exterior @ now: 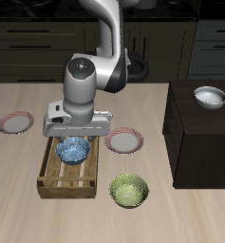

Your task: Stack the blue bowl on the green bowl

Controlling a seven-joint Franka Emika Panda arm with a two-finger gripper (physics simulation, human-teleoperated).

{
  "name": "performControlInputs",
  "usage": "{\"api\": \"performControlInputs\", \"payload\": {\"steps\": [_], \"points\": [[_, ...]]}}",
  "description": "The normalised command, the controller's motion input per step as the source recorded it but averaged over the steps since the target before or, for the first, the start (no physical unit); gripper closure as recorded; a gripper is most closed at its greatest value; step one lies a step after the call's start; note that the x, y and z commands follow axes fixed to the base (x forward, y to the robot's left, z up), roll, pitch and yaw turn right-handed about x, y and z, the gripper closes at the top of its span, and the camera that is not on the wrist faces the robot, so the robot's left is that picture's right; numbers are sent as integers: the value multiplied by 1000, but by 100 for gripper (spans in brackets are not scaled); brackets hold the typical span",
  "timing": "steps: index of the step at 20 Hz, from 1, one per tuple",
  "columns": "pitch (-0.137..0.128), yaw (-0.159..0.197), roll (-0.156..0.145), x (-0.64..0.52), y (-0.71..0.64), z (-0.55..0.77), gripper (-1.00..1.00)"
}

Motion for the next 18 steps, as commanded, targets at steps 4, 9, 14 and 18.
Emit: {"api": "performControlInputs", "payload": {"steps": [4,9,14,18], "points": [[32,13,16,-82,112,-279,-100],[49,35,49,-168,268,-438,-100],[11,15,72,-172,234,-211,100],[-23,10,43,-91,112,54,100]]}}
